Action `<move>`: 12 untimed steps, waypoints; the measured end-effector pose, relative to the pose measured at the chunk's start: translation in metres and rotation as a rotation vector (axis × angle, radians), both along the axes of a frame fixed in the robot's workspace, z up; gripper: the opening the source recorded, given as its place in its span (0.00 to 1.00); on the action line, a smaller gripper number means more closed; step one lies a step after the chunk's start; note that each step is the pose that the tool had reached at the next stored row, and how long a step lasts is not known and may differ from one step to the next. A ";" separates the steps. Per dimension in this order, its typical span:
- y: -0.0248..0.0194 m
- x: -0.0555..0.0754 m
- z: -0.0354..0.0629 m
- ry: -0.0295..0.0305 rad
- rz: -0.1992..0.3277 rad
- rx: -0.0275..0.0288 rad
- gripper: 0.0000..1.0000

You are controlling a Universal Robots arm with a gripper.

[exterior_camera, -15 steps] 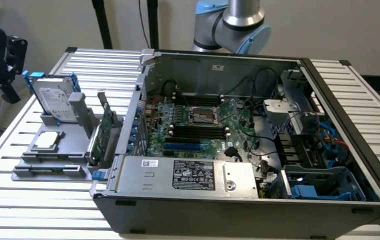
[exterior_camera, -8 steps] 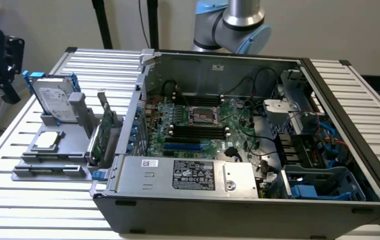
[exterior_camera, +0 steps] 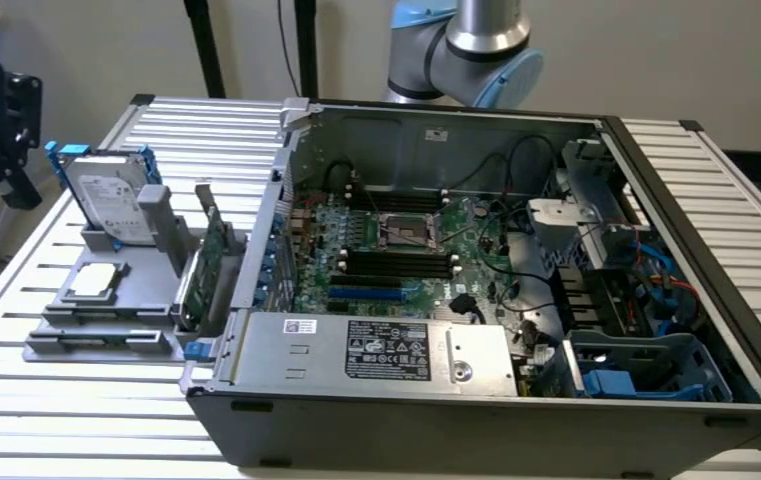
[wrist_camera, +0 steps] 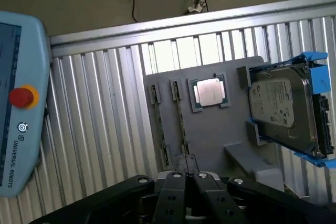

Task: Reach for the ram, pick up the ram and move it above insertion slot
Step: 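Pick up the ram and move it above insertion slot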

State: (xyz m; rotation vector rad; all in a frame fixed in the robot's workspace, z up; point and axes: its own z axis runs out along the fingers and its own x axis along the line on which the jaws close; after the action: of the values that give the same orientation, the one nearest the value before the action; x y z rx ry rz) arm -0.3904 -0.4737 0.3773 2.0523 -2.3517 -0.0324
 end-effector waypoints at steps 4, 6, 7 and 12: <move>0.0000 0.000 -0.0011 -0.0014 0.074 0.0000 0.11; 0.0000 0.000 -0.0017 -0.0023 0.110 0.0000 0.11; 0.0000 0.000 -0.0020 -0.0029 0.128 0.0000 0.11; 0.0000 0.000 -0.0036 -0.0073 0.218 -0.0002 0.11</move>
State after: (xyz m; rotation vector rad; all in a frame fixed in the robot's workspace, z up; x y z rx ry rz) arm -0.3904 -0.4737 0.3737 2.2989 -2.1161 -0.0210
